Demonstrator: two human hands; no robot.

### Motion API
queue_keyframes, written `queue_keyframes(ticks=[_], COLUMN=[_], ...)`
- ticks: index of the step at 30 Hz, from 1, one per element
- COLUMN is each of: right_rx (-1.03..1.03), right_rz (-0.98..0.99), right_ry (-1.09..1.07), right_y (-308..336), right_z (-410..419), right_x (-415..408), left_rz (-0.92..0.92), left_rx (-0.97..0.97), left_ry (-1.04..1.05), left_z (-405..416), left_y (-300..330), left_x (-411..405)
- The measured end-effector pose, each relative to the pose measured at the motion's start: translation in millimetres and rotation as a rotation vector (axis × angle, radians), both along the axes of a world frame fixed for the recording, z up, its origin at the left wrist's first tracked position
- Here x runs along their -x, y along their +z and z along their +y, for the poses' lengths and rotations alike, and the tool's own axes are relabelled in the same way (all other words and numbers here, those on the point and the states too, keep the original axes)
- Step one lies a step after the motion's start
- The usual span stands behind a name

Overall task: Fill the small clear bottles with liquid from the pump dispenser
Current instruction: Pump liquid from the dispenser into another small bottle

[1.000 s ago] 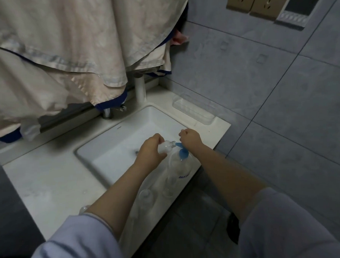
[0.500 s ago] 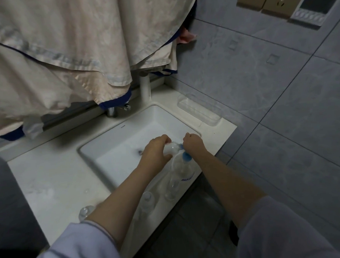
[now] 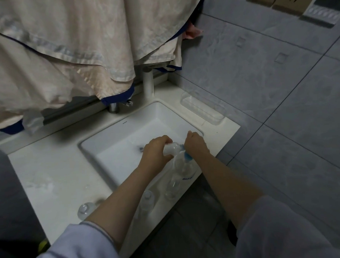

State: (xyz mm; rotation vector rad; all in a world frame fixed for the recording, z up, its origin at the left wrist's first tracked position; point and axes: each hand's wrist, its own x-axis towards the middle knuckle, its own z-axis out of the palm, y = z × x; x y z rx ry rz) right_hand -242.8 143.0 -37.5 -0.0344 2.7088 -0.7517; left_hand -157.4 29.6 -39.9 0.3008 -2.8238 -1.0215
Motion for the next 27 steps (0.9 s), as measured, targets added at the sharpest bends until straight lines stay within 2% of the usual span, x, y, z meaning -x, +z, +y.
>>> queue_keyframes(ticks=[9,18,24,27], right_rx=[-0.031,0.127,0.028,0.068], right_rz=[0.052,0.041,0.143,0.088], right_ry=[-0.055,-0.142,-0.161,-0.152], right_y=[-6,-3,-12,-10], right_z=[3,5,1,1], right_x=[2,6,0,3], left_rz=[-0.033,-0.063,-0.042,-0.058], left_rx=[0.061,0.064,0.071,0.089], left_ry=[-0.044,-0.059,-0.054,-0.06], left_z=[0,2,0,-1], left_y=[13,16,15,15], left_x=[-1,-1,-2,0])
